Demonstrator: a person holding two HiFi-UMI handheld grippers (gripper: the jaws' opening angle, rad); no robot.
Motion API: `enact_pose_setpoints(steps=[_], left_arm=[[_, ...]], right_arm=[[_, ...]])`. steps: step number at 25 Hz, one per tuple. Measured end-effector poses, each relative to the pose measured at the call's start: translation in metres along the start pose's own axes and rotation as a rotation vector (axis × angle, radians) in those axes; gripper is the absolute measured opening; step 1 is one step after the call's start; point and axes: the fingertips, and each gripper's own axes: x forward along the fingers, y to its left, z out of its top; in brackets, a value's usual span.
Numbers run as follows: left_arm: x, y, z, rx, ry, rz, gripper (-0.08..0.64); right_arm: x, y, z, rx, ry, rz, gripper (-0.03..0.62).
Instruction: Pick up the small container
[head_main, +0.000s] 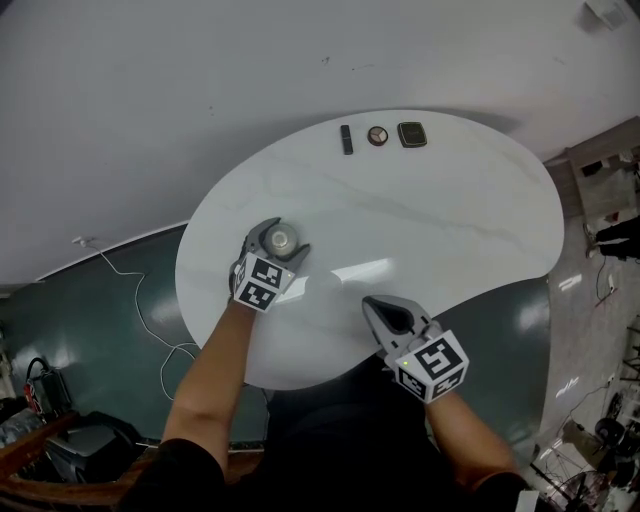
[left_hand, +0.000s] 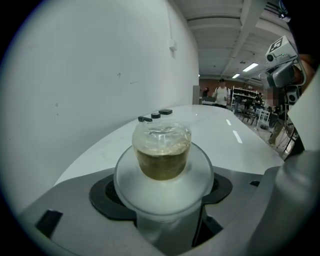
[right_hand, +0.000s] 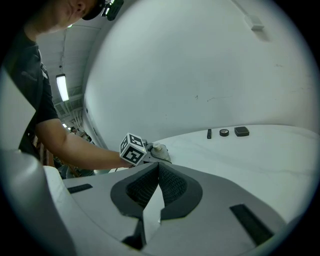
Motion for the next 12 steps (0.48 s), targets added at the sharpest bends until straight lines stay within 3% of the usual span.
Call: enact_pose_setpoints(steps=[7,12], left_arm=[[0.003,0.003,0.003,-0.006,-0.034,0.021,0.35],[0.004,0.004,0.004,-0.01,-0.014,0.009,0.348]], right_arm=[[0.002,0.004,-0.006,0.02,0.002,0.017,-0.006],[0.002,0.005,-0.012,0.039,0.01,0.025,-0.005]])
